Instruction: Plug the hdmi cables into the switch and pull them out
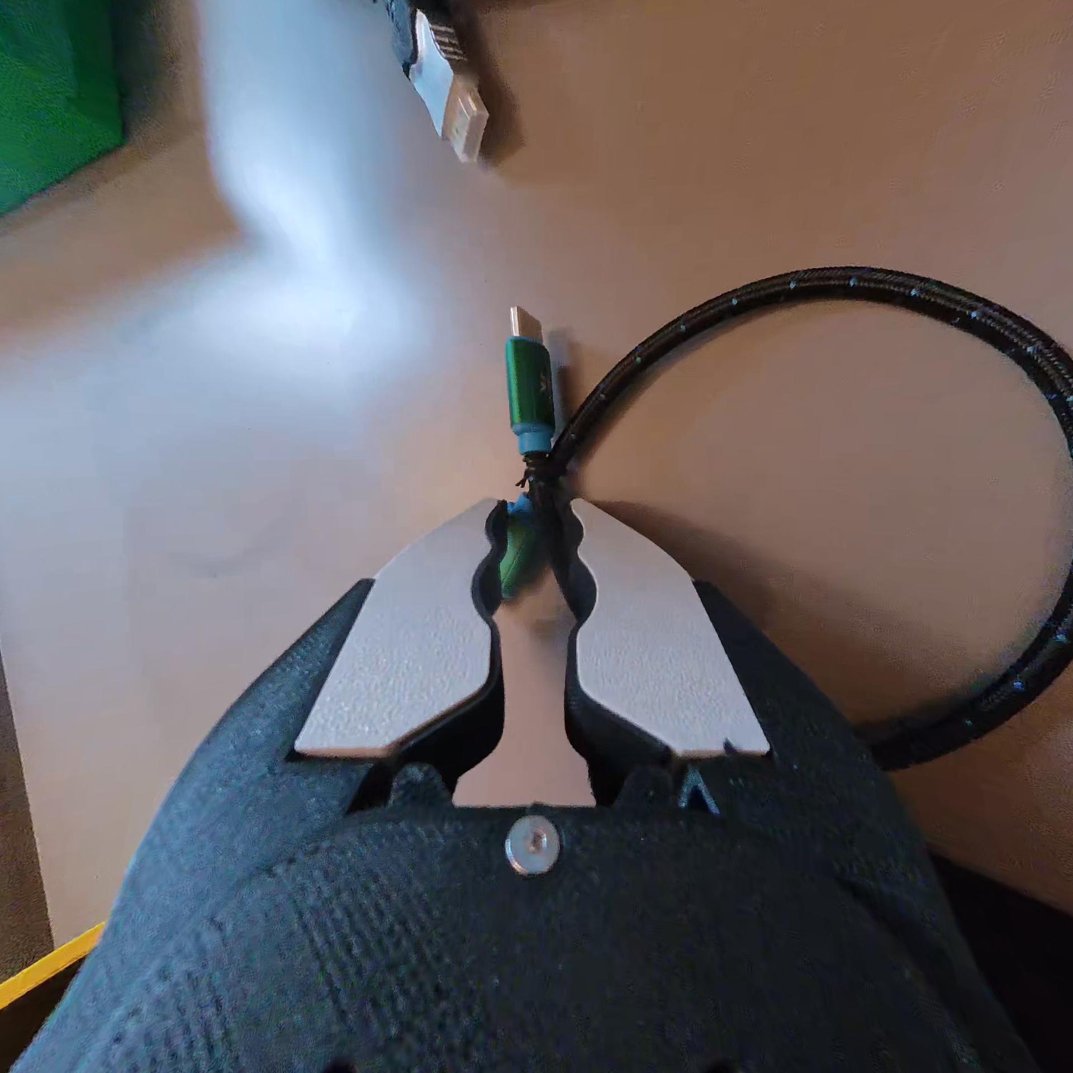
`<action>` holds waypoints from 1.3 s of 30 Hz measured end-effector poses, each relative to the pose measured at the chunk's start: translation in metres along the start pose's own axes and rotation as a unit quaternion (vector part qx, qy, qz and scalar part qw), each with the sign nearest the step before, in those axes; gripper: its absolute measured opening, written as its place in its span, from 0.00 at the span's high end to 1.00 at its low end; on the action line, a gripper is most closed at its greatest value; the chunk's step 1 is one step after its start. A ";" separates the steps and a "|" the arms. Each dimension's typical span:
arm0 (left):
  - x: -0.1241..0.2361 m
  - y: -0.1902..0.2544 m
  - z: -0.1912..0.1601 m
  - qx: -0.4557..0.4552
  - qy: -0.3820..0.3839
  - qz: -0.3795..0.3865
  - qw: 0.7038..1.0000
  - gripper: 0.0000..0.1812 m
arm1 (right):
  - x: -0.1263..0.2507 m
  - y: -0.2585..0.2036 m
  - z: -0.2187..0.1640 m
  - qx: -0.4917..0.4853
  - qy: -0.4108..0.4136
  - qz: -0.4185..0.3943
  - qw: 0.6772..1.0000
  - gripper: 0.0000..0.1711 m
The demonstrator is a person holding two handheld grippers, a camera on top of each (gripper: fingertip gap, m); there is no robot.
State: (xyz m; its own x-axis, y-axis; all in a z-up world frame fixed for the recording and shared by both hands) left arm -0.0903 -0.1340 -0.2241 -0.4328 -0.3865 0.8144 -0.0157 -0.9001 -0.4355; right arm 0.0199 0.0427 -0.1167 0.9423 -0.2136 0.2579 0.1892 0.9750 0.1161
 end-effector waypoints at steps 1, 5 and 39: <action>-0.001 -0.002 0.001 0.004 0.002 0.002 1.000 0.91 | 0.000 0.000 0.000 0.000 0.000 0.000 1.000 0.87; -0.001 -0.011 0.000 0.042 0.010 -0.001 0.999 0.94 | 0.001 0.000 0.000 -0.001 0.000 0.001 1.000 0.87; 0.053 -0.102 0.046 0.363 0.381 -0.105 0.844 0.95 | -0.002 -0.044 0.009 0.275 0.024 -0.005 0.961 0.87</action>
State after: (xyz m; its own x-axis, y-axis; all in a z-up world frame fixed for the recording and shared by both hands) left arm -0.0707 -0.0716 -0.1187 -0.9477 -0.2094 0.2408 0.2714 -0.9259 0.2629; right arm 0.0073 -0.0006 -0.1135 0.9554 -0.2061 0.2113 0.0353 0.7906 0.6113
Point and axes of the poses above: each gripper's, where its closed fingertips meet, x back along the fingers, z out of its top, y = z × x across the jaws, the point moved 2 cm from there along x, back along the fingers, and after that the axes turned 10 degrees about -x, right-handed, at the moved point
